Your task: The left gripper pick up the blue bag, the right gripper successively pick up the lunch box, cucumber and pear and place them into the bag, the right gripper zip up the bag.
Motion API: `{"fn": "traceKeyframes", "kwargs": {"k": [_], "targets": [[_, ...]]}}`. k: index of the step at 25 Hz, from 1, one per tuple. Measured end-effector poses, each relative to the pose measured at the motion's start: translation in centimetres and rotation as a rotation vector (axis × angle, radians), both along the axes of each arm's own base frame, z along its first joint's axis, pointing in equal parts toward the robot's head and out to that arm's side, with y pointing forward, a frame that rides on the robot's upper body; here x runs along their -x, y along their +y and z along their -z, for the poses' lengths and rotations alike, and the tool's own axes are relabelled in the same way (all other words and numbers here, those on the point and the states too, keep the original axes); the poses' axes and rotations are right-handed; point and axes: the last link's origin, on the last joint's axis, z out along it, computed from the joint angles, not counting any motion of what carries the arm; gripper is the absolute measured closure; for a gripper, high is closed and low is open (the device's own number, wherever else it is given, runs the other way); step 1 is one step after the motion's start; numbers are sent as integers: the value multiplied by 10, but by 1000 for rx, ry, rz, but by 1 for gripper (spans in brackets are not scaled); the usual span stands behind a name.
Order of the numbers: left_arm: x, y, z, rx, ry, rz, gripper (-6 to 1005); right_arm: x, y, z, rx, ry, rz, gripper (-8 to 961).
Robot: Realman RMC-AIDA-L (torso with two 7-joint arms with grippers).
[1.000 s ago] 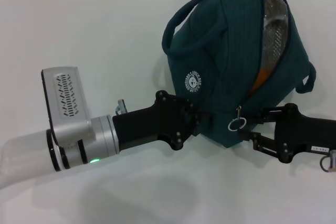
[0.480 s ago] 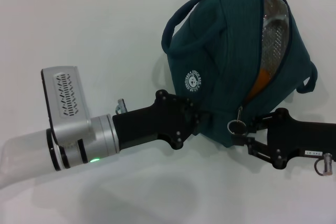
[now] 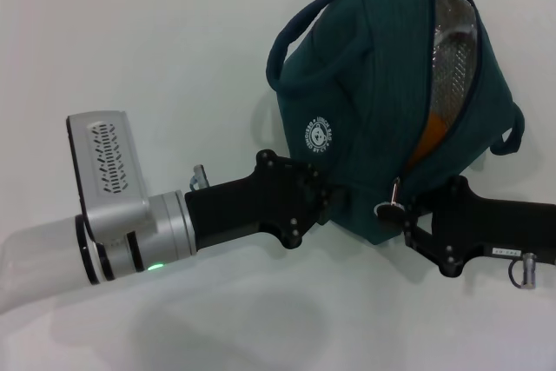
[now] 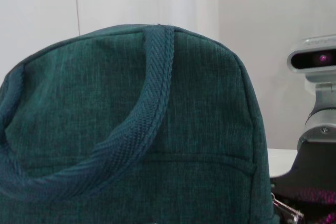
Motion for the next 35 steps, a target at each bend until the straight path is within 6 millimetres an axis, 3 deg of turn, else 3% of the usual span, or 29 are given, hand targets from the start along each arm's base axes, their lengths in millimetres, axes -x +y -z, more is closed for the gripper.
{"fn": "traceKeyframes", "kwargs": {"k": [5, 35], "targets": [[1, 0, -1, -2, 1, -4, 947, 1, -2, -8, -31, 38, -29, 942], [12, -6, 4, -5, 87, 28, 947, 24, 12, -60, -673, 344, -193, 946]]}}
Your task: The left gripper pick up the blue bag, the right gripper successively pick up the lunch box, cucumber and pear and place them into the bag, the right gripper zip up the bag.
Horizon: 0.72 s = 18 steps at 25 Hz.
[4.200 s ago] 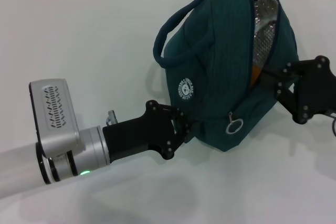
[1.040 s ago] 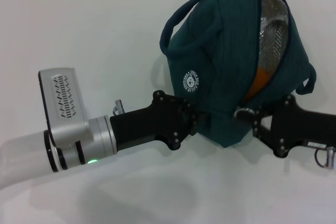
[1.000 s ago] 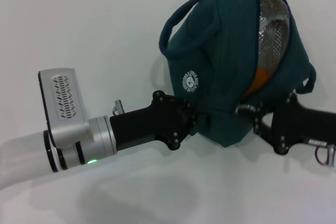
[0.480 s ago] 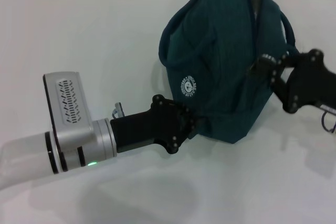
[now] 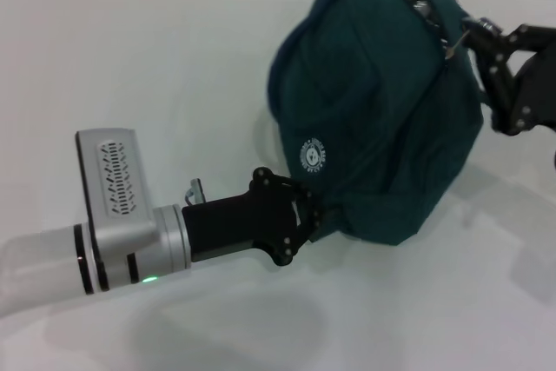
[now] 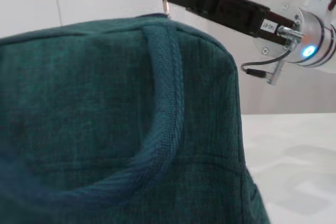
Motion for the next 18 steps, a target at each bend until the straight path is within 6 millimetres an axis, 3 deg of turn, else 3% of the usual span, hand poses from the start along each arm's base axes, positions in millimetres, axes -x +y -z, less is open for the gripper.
{"fn": "traceKeyframes", "kwargs": {"k": [7, 17, 18], "targets": [[-1, -1, -3, -31, -61, -47, 939, 4, -3, 4, -57, -11, -34, 946], [-4, -4, -26, -83, -280, -156, 868, 4, -5, 7, -78, -28, -47, 946], [-4, -4, -27, -79, -293, -164, 797, 5, -5, 8, -81, -29, -49, 946]]}}
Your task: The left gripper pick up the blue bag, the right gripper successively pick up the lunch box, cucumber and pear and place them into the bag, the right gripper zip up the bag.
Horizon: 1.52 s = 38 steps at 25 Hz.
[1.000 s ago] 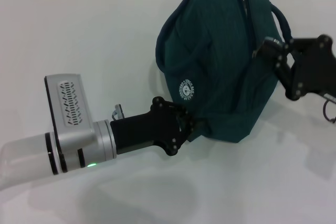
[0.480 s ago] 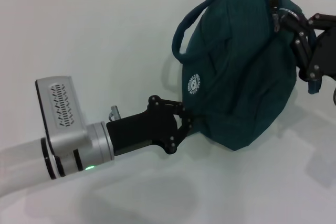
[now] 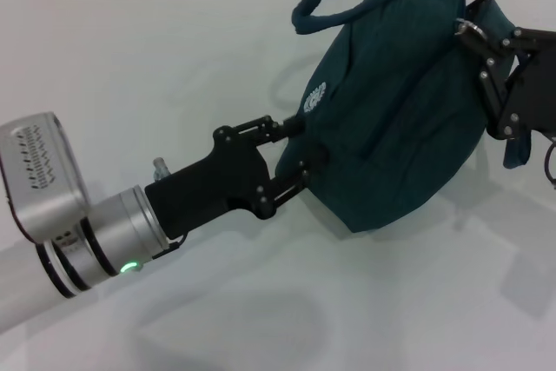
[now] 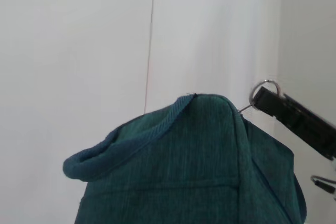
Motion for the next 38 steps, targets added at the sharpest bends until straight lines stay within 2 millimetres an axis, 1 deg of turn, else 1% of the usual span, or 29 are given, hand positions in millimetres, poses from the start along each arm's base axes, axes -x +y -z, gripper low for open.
{"fn": "traceKeyframes", "kwargs": {"k": [2, 6, 12, 15, 18, 22, 24, 29, 30, 37, 38], "targets": [[0, 0, 0, 4, -9, -6, 655, 1, 0, 2, -6, -3, -1, 946], [0, 0, -1, 10, -14, -9, 464, 2, 1, 6, -17, -12, 3, 946], [5, -2, -3, 25, 16, 3, 184, 0, -1, 6, -23, -17, 8, 946], [6, -2, -6, 70, 15, 7, 145, -1, -2, 5, -24, -15, 9, 946], [2, -1, -8, 93, -25, -2, 106, -2, -2, 5, -25, -14, 8, 946], [-8, 1, -5, 78, -75, -3, 108, -2, -2, 5, -27, -16, 7, 946], [-10, 2, -5, 77, -80, -2, 109, -1, -3, 6, -26, -21, 1, 946], [-18, 13, -8, 44, -110, -6, 112, 1, -5, 9, -31, -20, -9, 946], [-20, 16, -10, 32, -118, -11, 129, 2, -5, 10, -32, -20, -11, 946], [-24, 22, -12, 16, -130, -6, 245, 2, -9, 13, -34, -21, -16, 945], [-24, 22, -12, 15, -129, -4, 294, 2, -9, 13, -34, -21, -16, 945]]}}
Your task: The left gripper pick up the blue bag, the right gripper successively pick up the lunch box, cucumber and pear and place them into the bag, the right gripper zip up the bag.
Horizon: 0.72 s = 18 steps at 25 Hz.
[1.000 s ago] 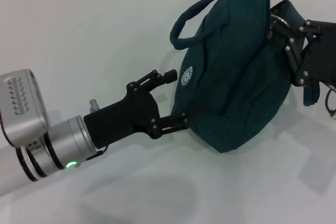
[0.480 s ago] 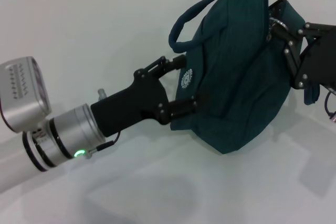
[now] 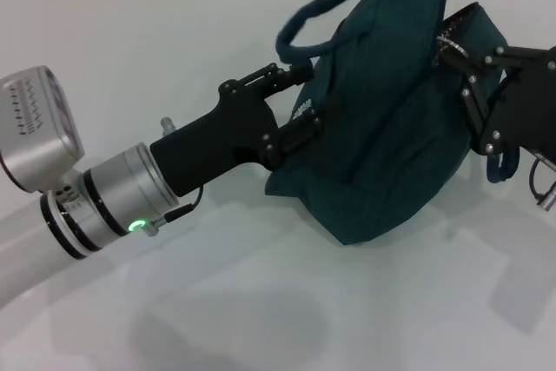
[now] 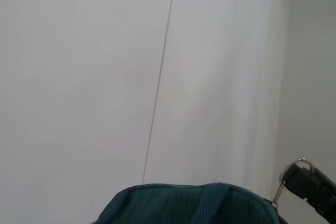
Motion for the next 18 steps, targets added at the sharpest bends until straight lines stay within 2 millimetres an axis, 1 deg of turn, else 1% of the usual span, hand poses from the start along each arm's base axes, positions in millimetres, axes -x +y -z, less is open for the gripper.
{"fn": "traceKeyframes", "kwargs": {"k": [4, 11, 15, 18], "targets": [[0, 0, 0, -3, 1, 3, 489, -1, -1, 0, 1, 2, 2, 945], [-5, 4, 0, 9, -8, 9, 520, 3, -3, 3, -12, 7, -11, 945], [-12, 6, -3, 24, -43, 28, 537, 4, -3, 5, -21, 4, -13, 945], [-13, 7, -4, 28, -45, 27, 534, 5, -3, 6, -22, 7, -14, 945]]}}
